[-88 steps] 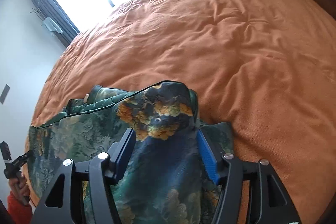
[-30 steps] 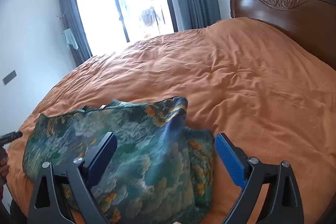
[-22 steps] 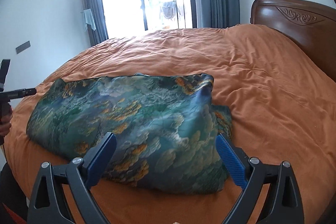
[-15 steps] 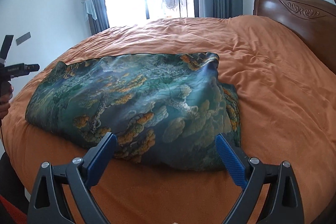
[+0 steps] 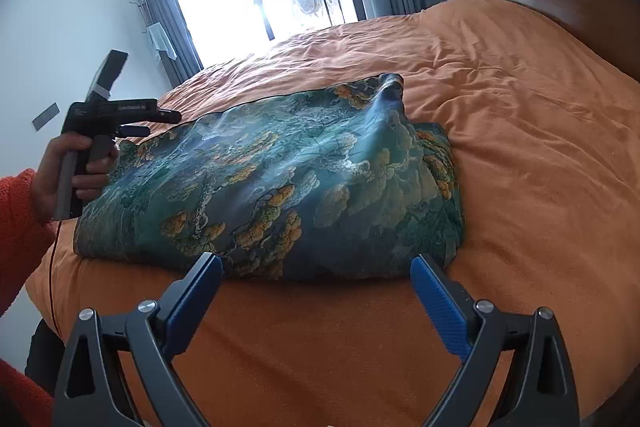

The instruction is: Fold large clothes

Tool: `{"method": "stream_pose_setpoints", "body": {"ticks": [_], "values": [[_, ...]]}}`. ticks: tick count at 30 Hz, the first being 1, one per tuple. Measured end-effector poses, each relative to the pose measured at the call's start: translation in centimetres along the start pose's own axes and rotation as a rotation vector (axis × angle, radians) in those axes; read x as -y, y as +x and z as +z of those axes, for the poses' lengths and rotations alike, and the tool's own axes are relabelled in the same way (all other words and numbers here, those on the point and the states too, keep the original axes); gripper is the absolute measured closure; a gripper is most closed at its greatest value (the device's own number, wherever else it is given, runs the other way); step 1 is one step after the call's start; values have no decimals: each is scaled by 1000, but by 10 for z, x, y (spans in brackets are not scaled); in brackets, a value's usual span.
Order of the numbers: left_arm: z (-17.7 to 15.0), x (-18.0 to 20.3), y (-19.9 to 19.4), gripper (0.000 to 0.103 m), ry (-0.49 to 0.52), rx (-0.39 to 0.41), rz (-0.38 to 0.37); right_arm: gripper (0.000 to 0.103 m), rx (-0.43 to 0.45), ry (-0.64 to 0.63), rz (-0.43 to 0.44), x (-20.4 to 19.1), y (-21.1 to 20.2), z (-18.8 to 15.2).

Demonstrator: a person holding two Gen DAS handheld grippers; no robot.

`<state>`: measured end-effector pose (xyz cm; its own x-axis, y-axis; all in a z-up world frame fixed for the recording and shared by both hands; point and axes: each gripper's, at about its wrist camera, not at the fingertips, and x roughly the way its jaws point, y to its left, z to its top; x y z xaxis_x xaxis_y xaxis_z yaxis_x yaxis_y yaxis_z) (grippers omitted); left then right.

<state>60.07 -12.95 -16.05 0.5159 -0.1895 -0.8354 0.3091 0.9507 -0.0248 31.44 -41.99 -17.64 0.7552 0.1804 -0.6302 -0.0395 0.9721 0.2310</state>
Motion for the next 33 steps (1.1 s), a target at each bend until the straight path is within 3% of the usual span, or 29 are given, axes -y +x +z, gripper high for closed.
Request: {"method": "stream_pose_setpoints", "body": {"ticks": [3, 9, 17, 21, 28, 33], "values": [[-28, 13, -3, 2, 91, 1, 13, 6, 3, 12, 1, 3, -5, -4], [-76, 27, -27, 2, 165, 36, 22, 6, 11, 84, 1, 16, -8, -11], [-111, 24, -51, 2, 131, 66, 9, 6, 12, 145, 1, 15, -11, -18], [-129, 32, -66, 2, 170, 71, 2, 6, 8, 143, -12, 15, -12, -22], [-137, 47, -93, 2, 153, 78, -99, 6, -1, 218, -37, 33, -12, -28], [-127, 74, -101, 2, 199, 121, -175, 6, 30, 376, -7, 59, -3, -15]]}}
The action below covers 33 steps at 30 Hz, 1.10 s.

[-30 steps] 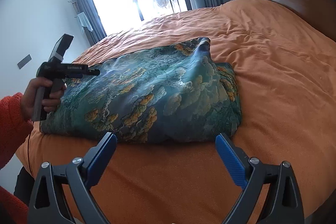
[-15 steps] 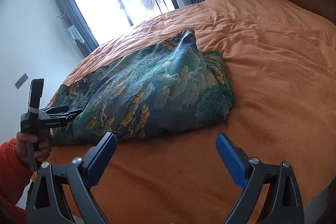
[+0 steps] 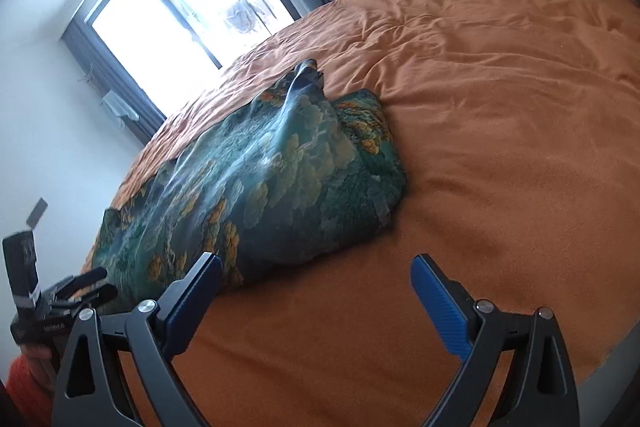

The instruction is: Fold large clothes

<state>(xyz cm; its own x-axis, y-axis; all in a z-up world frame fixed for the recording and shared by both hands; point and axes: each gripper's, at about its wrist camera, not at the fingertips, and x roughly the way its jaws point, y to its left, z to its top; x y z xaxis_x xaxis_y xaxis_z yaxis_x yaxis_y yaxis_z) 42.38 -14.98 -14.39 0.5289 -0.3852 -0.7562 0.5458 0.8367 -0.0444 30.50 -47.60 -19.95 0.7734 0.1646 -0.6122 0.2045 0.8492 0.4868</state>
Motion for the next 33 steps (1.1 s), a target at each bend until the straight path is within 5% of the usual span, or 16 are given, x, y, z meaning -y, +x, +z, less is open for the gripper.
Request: {"method": "stream_pose_setpoints", "body": {"ticks": [7, 12, 13, 14, 17, 20, 24, 29, 33], "values": [[-1, 22, 16, 2, 5, -38, -68, 6, -24, 205, 20, 31, 57, 35], [-13, 15, 13, 2, -76, -22, -13, 6, -26, 250, 50, 35, 82, 36], [-14, 11, 10, 2, -87, -18, 13, 8, -32, 247, 61, 34, 84, 36], [-13, 9, 7, 2, -96, -26, 37, 25, -44, 233, 60, 31, 87, 37], [-6, 2, -2, 2, -97, -40, 56, 51, -57, 182, 32, 24, 89, 37], [18, -7, -21, 2, -88, -3, 38, 64, 18, 70, 17, 5, 68, 38], [64, -13, -52, 2, -64, 38, -95, 66, 167, -169, -49, -52, 31, 37], [119, 3, -71, 2, -25, 0, -312, 66, 307, -491, -64, -133, -4, 26], [143, 21, -59, 2, 22, -88, -373, 67, 361, -718, -65, -189, -15, -1]]}}
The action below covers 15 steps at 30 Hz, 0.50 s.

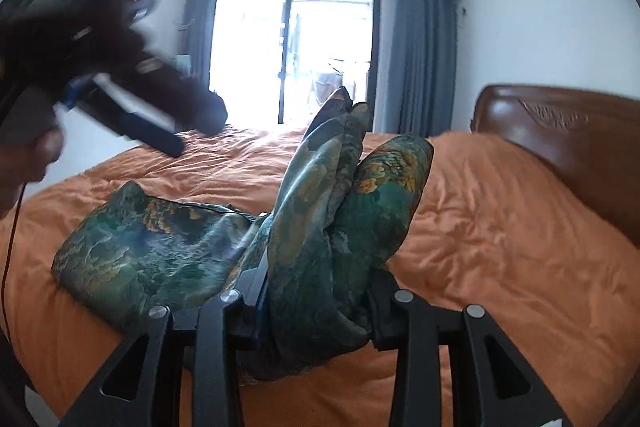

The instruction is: Fold large clothes

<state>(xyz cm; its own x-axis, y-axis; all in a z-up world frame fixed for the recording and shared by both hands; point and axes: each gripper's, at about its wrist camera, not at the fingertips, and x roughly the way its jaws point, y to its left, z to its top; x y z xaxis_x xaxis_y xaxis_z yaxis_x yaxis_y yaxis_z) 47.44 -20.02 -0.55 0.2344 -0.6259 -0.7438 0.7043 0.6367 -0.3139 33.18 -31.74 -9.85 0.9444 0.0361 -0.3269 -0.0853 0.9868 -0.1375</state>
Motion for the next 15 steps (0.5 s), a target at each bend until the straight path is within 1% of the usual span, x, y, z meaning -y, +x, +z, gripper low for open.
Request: {"method": "stream_pose_setpoints", "body": {"ticks": [1, 3, 8, 10, 11, 12, 13, 14, 15], "values": [[2, 2, 3, 2, 18, -19, 18, 66, 7, -42, 5, -11, -2, 2], [1, 5, 10, 2, 49, -50, 101, 67, 26, -154, 16, -43, -8, 4], [-12, -1, 15, 2, 21, -124, 257, 67, 83, -405, 17, -115, -22, -2], [-17, -5, 18, 3, 11, -137, 296, 67, 103, -478, 28, -136, -25, -7], [-20, -9, 18, 9, 11, -138, 318, 67, 109, -501, 36, -143, -26, -8], [-23, -12, 19, 18, 16, -136, 346, 67, 113, -515, 44, -150, -25, -9], [-25, -16, 19, 39, 21, -139, 379, 67, 113, -519, 48, -153, -27, -11], [-28, -19, 19, 54, 19, -143, 389, 67, 112, -520, 49, -155, -27, -10], [-27, -23, 17, 60, -1, -147, 357, 67, 108, -518, 49, -154, -26, -10]]}}
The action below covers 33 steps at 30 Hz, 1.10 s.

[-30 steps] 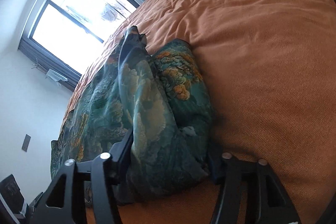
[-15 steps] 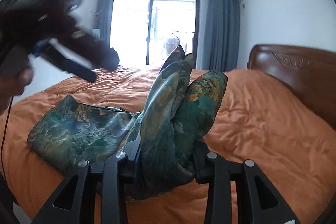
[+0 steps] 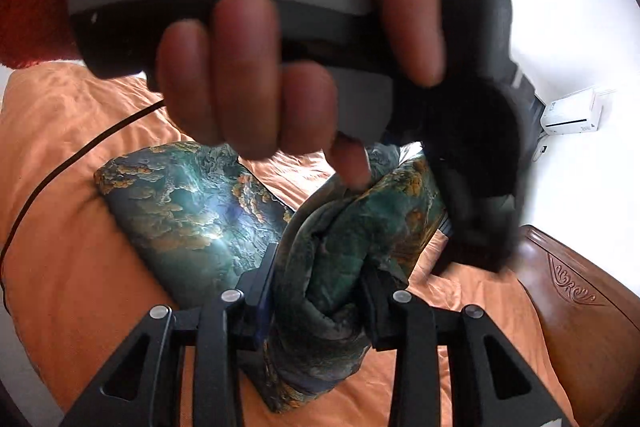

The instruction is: Fold large clothes

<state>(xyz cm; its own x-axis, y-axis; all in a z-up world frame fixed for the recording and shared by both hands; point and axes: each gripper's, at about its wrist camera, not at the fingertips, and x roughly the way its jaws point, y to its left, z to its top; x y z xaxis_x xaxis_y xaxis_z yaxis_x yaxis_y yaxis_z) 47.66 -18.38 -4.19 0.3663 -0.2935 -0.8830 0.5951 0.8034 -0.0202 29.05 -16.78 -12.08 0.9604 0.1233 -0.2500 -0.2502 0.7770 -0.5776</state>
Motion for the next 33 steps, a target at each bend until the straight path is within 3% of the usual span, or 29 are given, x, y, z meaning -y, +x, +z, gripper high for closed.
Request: {"method": "stream_pose_setpoints", "body": {"ticks": [1, 3, 6, 7, 8, 12, 16, 21, 25, 29, 33], "values": [[0, -4, 0, 68, -18, -4, -24, 67, -6, 4, 4, 1, 1, 0], [1, -11, -1, 72, -27, -3, -46, 67, -12, 9, 12, 2, 2, -1], [0, -24, -11, 74, -34, 14, -55, 41, -1, 37, 58, 5, -5, 3], [-2, -36, -16, 74, -50, 19, -54, 25, 10, 64, 98, 10, -15, 0], [-4, -49, -20, 74, -65, 28, -45, 22, 19, 112, 153, 16, -22, 0], [-17, -107, -25, 72, -113, 38, 4, 22, 0, 321, 315, 43, -41, -8], [-42, -166, -13, 72, -220, 10, 24, 22, -36, 410, 292, 61, -36, -24], [-81, -221, 7, 71, -356, -13, 10, 22, -118, 558, 276, 87, 6, -23], [-102, -247, 20, 70, -428, -14, -24, 22, -158, 589, 339, 92, 53, -1], [-117, -261, 27, 69, -454, -1, -55, 22, -152, 555, 428, 72, 99, 27], [-132, -271, 36, 67, -471, 3, -76, 22, -129, 542, 591, 41, 135, 38]]}}
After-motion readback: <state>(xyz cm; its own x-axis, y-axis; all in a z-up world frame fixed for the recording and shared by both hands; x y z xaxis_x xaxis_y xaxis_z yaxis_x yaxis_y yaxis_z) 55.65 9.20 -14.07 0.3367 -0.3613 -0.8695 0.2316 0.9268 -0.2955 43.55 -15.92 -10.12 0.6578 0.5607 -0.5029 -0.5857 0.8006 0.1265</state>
